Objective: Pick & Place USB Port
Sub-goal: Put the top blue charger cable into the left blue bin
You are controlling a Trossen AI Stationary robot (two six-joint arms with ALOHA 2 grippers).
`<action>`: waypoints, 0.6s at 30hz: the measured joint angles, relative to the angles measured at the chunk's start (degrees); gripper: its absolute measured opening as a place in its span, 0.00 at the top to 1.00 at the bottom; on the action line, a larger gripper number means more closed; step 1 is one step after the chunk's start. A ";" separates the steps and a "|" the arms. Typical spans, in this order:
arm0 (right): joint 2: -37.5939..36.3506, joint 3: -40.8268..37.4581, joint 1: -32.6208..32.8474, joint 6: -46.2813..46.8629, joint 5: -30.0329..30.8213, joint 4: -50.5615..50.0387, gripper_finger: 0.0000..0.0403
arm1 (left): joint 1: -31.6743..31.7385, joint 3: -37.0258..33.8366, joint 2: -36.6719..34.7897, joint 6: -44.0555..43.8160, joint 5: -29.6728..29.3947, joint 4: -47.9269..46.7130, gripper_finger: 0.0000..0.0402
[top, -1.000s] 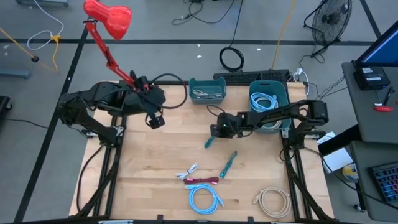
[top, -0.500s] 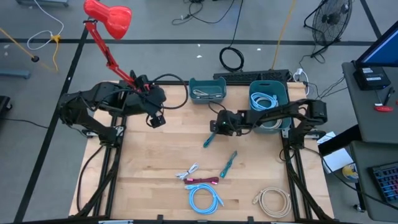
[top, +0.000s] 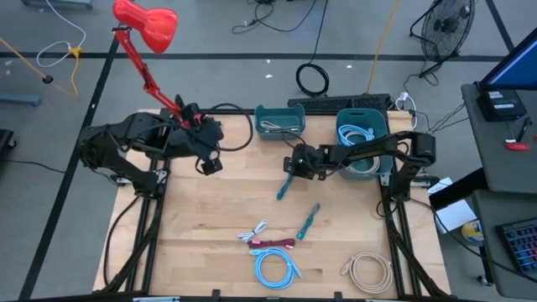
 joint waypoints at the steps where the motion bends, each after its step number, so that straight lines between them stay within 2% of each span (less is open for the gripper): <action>1: 1.33 0.06 0.00 0.44 -1.10 1.02 0.71 | -0.26 0.00 0.00 -0.27 -0.08 0.00 0.94; 4: 5.41 0.14 0.55 1.77 -4.73 7.73 0.76 | -0.86 0.00 0.00 -0.67 -0.29 -0.06 0.94; 7: 7.68 0.14 1.68 3.79 -4.78 14.23 0.83 | -1.33 0.00 -0.02 -1.51 -0.46 -0.36 0.94; 12: 8.41 0.83 2.17 2.47 -5.03 15.40 0.97 | -2.32 0.00 -0.02 -3.27 -1.66 -2.17 0.94; 18: 8.52 2.47 2.31 0.78 -5.20 14.53 0.96 | -2.78 0.00 -0.02 -4.91 -2.81 -2.61 0.94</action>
